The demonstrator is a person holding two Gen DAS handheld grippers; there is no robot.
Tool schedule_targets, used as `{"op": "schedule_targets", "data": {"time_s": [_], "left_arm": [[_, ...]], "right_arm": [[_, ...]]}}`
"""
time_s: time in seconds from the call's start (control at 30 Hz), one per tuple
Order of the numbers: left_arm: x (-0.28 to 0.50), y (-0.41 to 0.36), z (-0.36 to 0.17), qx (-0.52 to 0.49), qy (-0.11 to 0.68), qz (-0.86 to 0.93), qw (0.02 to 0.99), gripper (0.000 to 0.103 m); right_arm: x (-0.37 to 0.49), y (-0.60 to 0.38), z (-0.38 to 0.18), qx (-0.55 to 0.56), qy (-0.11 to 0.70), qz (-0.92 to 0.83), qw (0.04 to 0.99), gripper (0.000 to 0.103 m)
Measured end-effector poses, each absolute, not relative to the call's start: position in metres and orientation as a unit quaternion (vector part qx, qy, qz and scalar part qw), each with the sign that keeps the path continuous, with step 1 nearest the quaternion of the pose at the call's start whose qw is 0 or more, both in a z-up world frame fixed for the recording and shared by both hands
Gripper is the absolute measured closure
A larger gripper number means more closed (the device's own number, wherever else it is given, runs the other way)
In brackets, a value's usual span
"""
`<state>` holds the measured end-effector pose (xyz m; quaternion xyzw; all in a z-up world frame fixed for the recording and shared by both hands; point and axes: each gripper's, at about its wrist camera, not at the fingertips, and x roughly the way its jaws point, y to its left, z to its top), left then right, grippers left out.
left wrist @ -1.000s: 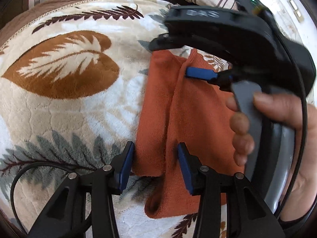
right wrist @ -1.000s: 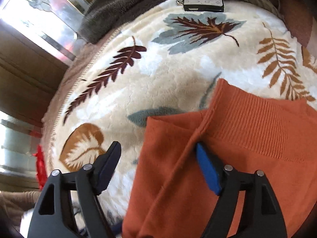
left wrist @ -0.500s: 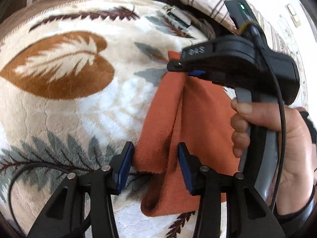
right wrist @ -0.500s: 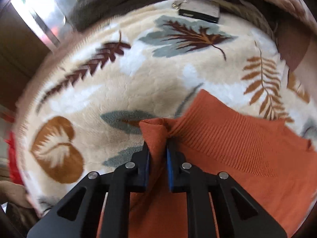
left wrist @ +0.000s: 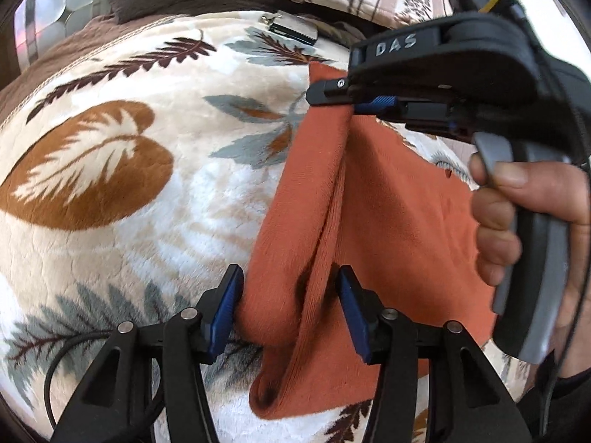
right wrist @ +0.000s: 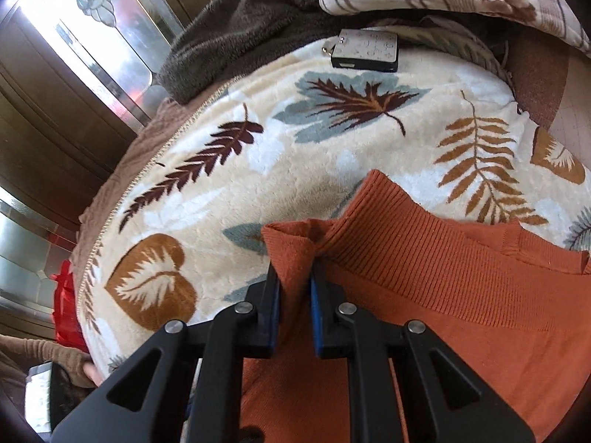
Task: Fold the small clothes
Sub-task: 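Grasp the sweater's side edge with the left gripper and lift it, then fold the lifted side over the body with the left gripper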
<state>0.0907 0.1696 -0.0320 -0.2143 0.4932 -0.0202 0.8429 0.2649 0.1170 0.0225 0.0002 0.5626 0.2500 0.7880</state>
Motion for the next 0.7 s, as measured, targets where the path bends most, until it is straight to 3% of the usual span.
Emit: {"op": "schedule_targets", "data": {"time_s": [0.1,0.13,0.17,0.7], "left_arm": [[0.095,0.165,-0.033,-0.209,0.49,-0.022,0.846,0.058],[0.095,0.164,-0.033,-0.216,0.486,-0.029,0.846,0.077],[0.095,0.163,-0.032,-0.223,0.484,-0.038,0.845,0.085],[0.093,0.119,0.004,-0.201,0.438,-0.095,0.871,0.088]], "right_arm": [[0.263,0.112,0.027,0.009,0.559,0.252,0.79,0.088],[0.262,0.11,0.029,0.01,0.557,0.252,0.792,0.088],[0.262,0.109,0.03,0.013,0.555,0.253,0.792,0.088],[0.25,0.054,0.063,0.04,0.52,0.258,0.814,0.088]]}}
